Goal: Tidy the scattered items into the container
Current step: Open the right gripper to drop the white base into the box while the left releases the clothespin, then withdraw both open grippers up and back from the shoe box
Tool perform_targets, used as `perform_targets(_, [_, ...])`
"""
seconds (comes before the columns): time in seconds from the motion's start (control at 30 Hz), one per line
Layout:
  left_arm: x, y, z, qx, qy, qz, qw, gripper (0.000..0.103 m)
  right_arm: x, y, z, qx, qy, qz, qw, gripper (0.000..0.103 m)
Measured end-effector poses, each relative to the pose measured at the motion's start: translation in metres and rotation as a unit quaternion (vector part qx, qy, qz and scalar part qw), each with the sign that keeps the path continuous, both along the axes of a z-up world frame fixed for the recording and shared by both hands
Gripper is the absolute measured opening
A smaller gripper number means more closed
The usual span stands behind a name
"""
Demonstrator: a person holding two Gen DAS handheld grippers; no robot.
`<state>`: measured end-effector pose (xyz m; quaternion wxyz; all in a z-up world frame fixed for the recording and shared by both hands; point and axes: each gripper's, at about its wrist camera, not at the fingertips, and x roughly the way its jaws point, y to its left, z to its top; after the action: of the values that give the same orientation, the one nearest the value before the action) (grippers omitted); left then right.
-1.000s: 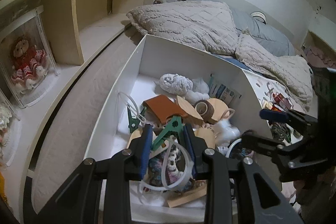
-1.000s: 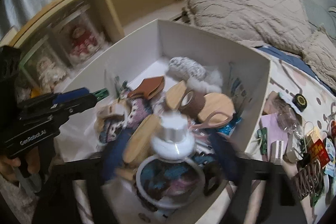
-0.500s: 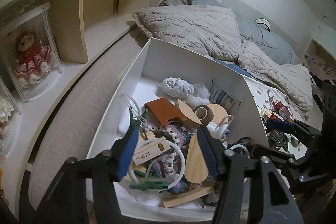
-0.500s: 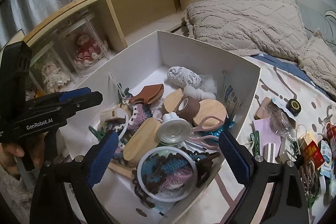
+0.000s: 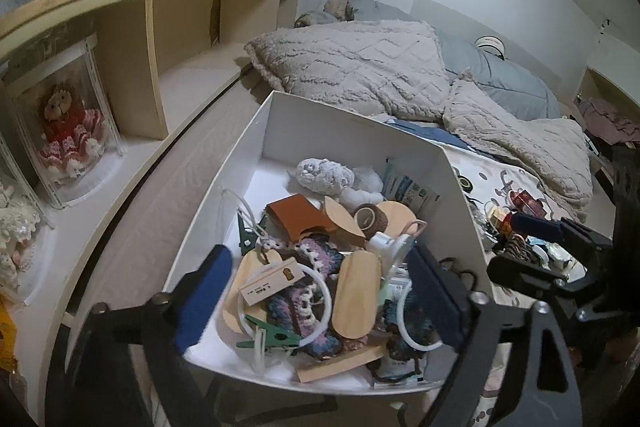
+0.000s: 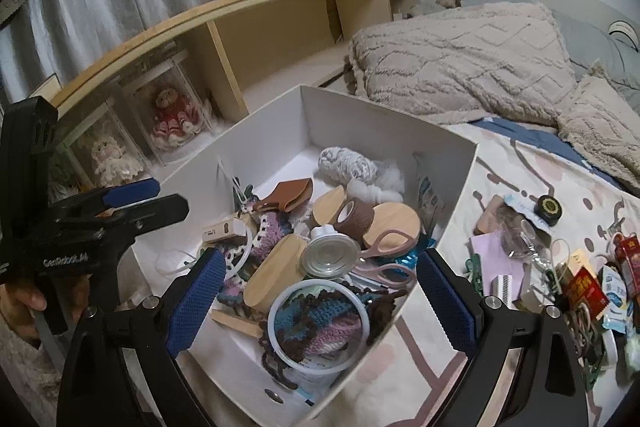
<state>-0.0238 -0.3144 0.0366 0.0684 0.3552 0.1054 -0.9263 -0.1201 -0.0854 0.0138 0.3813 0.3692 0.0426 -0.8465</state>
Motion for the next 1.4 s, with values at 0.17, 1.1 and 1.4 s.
perform_targets(0.17, [0.008, 0.017, 0.008, -0.016, 0.012, -0.003, 0.9998, 0.103, 0.006, 0.015, 0.007, -0.005, 0.018, -0.015, 1.0, 0.1])
perform_targets(1.1, [0.094, 0.101, 0.042, -0.082, 0.087, 0.023, 0.9926, 0.103, 0.08, 0.111, 0.032, -0.025, 0.107, -0.038, 0.993, 0.103])
perform_targets(1.4, [0.118, 0.13, 0.026, -0.117, 0.083, 0.023, 0.9894, 0.103, 0.105, 0.134, 0.023, -0.013, 0.128, -0.045, 0.991, 0.103])
